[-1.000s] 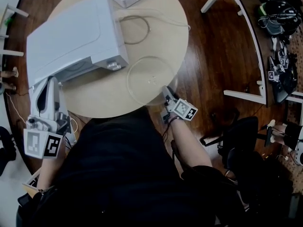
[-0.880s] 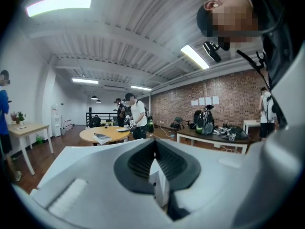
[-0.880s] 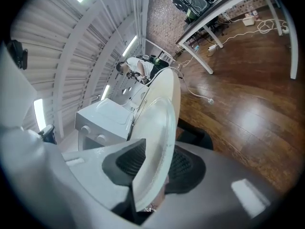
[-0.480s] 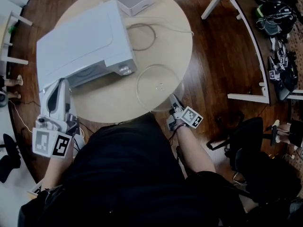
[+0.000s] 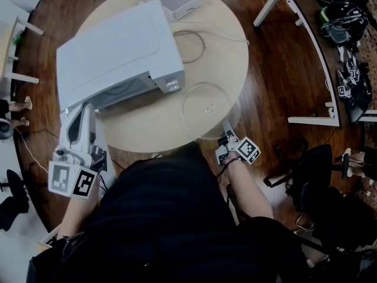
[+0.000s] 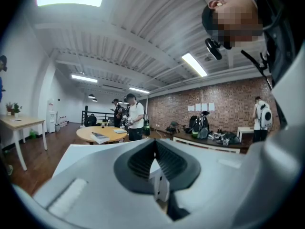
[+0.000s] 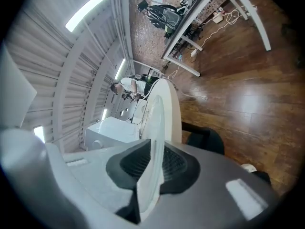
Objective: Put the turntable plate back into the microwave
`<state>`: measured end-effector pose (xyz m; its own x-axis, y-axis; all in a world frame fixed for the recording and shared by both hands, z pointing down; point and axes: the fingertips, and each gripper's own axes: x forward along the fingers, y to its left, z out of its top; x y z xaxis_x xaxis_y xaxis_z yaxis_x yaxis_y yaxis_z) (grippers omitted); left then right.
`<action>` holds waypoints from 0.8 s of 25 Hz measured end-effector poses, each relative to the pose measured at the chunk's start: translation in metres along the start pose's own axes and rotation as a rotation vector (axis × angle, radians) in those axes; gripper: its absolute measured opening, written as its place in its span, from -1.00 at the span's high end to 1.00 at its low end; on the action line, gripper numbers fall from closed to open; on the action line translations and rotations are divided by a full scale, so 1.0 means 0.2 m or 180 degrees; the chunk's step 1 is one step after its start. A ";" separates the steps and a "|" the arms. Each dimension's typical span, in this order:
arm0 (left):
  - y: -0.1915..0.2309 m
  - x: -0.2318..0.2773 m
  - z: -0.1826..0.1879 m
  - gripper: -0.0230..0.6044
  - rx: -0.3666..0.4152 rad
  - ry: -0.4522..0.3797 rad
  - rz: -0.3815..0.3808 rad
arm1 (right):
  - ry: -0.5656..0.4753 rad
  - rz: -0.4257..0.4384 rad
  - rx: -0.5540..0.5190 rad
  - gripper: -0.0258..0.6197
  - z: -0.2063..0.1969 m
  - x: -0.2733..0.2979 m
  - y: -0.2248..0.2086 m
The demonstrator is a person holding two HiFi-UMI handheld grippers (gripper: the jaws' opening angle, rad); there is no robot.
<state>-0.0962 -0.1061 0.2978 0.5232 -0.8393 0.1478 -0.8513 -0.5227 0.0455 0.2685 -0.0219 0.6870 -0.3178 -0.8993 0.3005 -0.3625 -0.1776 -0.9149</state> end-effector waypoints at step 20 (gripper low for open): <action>0.04 -0.16 -0.02 0.92 -0.0142 -0.0143 -0.0078 | -0.0491 0.0288 0.0580 0.83 0.00 -0.11 0.15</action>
<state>-0.1194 -0.0827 0.2978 0.5443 -0.8327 0.1017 -0.8386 -0.5368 0.0929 0.2639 -0.0079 0.6529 -0.1991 -0.9627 0.1833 -0.1704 -0.1502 -0.9739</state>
